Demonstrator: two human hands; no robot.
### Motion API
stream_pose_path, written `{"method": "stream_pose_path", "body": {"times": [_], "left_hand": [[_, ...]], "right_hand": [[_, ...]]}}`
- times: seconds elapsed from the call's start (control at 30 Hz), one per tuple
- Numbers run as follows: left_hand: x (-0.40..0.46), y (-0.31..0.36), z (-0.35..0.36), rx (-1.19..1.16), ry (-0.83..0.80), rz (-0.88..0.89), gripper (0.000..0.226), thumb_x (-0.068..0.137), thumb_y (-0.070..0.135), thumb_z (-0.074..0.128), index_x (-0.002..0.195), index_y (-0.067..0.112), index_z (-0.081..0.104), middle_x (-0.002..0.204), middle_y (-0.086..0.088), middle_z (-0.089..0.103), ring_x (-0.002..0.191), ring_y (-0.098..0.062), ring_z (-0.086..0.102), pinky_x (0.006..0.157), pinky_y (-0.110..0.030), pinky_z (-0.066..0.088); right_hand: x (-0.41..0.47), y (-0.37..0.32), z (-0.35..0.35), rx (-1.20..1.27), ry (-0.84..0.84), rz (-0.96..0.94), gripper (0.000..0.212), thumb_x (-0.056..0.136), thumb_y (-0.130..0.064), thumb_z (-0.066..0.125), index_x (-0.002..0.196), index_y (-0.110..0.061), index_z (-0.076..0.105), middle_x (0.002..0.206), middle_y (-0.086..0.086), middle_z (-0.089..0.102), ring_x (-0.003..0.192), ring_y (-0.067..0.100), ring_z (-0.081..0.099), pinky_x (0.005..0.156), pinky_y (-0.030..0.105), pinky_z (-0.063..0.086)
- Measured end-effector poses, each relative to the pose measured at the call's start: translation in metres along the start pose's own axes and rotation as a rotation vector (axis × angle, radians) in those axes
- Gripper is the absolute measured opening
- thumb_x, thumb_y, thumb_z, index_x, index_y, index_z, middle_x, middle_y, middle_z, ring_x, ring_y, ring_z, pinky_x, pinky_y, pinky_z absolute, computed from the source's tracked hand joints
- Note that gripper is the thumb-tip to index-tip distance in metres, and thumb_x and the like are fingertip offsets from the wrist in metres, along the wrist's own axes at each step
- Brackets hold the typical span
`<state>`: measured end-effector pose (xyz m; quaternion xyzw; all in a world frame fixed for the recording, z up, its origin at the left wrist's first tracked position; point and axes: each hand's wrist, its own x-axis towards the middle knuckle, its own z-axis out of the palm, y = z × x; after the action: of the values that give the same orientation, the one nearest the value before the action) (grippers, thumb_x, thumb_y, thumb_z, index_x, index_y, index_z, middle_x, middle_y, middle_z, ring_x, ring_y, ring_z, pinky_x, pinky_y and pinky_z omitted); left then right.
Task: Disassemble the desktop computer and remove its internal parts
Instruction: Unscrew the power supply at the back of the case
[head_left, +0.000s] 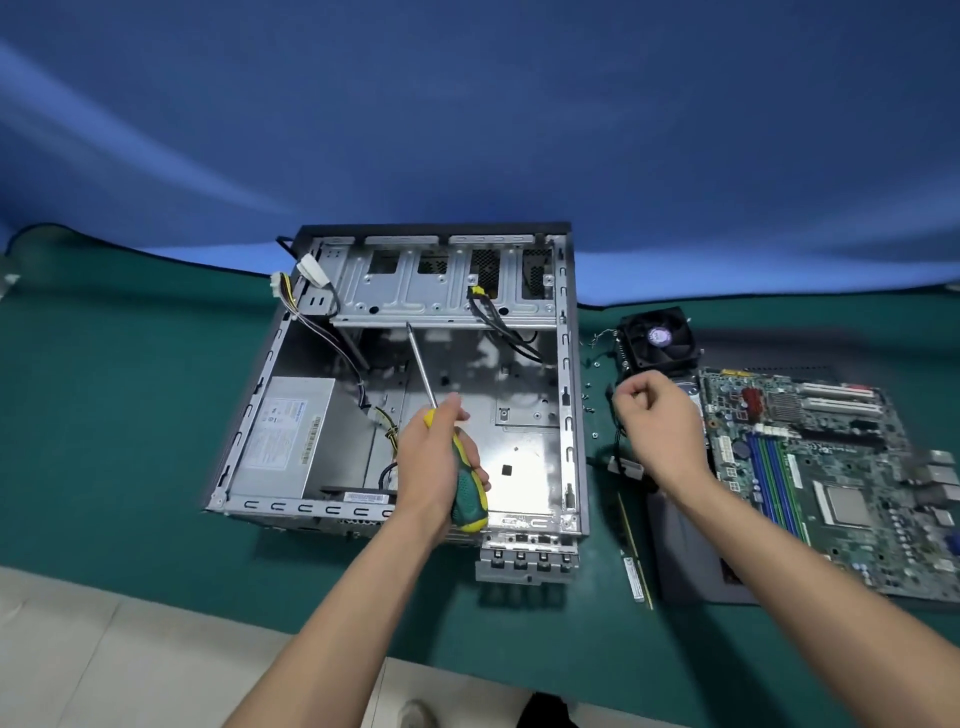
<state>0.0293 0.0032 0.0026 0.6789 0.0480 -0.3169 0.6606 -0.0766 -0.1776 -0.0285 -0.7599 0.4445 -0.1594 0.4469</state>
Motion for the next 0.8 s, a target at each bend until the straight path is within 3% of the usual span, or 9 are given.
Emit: {"method": "stream_pose_path", "body": {"times": [0.1, 0.17, 0.27, 0.43, 0.6, 0.7, 0.8], "left_hand": [[-0.006, 0.005, -0.006, -0.047, -0.035, 0.041, 0.029, 0.101, 0.033, 0.036, 0.099, 0.01, 0.054, 0.045, -0.006, 0.048, 0.033, -0.023, 0.045, 0.038, -0.026, 0.042], [-0.012, 0.01, -0.01, -0.127, -0.042, 0.038, 0.03, 0.101, 0.029, 0.035, 0.092, 0.007, 0.054, 0.046, -0.006, 0.047, 0.035, -0.022, 0.045, 0.041, -0.027, 0.045], [-0.023, 0.02, -0.021, -0.305, -0.053, -0.009, 0.032, 0.101, 0.024, 0.035, 0.078, 0.006, 0.05, 0.047, -0.005, 0.05, 0.04, -0.018, 0.049, 0.049, -0.027, 0.048], [-0.042, 0.026, -0.074, -0.432, -0.073, -0.067, 0.032, 0.101, 0.018, 0.035, 0.076, 0.005, 0.051, 0.057, -0.011, 0.061, 0.063, -0.025, 0.056, 0.073, -0.037, 0.049], [-0.062, 0.017, -0.139, -0.533, -0.182, -0.239, 0.032, 0.1, 0.021, 0.036, 0.081, 0.003, 0.055, 0.075, -0.014, 0.062, 0.068, -0.024, 0.061, 0.068, -0.032, 0.053], [-0.066, 0.004, -0.175, -0.417, -0.178, -0.205, 0.033, 0.101, 0.021, 0.036, 0.086, 0.002, 0.058, 0.075, -0.013, 0.067, 0.067, -0.023, 0.065, 0.064, -0.031, 0.055], [-0.06, -0.002, -0.207, -0.348, -0.134, -0.133, 0.017, 0.098, 0.011, 0.041, 0.091, 0.003, 0.055, 0.068, -0.013, 0.068, 0.059, -0.022, 0.066, 0.06, -0.033, 0.056]], "right_hand": [[-0.036, -0.036, -0.006, 0.116, -0.017, -0.079, 0.011, 0.089, -0.014, 0.056, 0.082, -0.021, 0.061, 0.06, -0.006, 0.052, 0.05, 0.005, 0.043, 0.052, 0.021, 0.038], [-0.064, -0.06, 0.004, 0.098, -0.129, -0.103, 0.012, 0.088, -0.019, 0.058, 0.078, -0.024, 0.062, 0.062, -0.008, 0.059, 0.051, 0.003, 0.049, 0.052, 0.019, 0.042], [-0.107, -0.088, 0.039, 0.076, -0.303, -0.063, 0.02, 0.086, -0.037, 0.062, 0.075, -0.022, 0.066, 0.062, -0.008, 0.063, 0.058, 0.009, 0.056, 0.056, 0.026, 0.043], [-0.162, -0.119, 0.087, -0.023, -0.326, -0.017, 0.028, 0.083, -0.05, 0.059, 0.079, -0.022, 0.063, 0.076, -0.01, 0.063, 0.076, 0.014, 0.06, 0.071, 0.034, 0.048], [-0.218, -0.141, 0.133, -0.004, -0.369, -0.007, 0.032, 0.088, -0.042, 0.054, 0.065, -0.021, 0.048, 0.062, -0.008, 0.051, 0.056, 0.011, 0.048, 0.05, 0.028, 0.035], [-0.247, -0.144, 0.159, -0.032, -0.361, -0.006, 0.037, 0.089, -0.035, 0.052, 0.057, -0.019, 0.042, 0.055, -0.007, 0.047, 0.054, 0.012, 0.043, 0.051, 0.028, 0.031], [-0.275, -0.137, 0.181, -0.03, -0.363, 0.05, 0.034, 0.089, -0.034, 0.049, 0.064, -0.011, 0.053, 0.059, -0.001, 0.055, 0.063, 0.022, 0.051, 0.057, 0.032, 0.035]]}}
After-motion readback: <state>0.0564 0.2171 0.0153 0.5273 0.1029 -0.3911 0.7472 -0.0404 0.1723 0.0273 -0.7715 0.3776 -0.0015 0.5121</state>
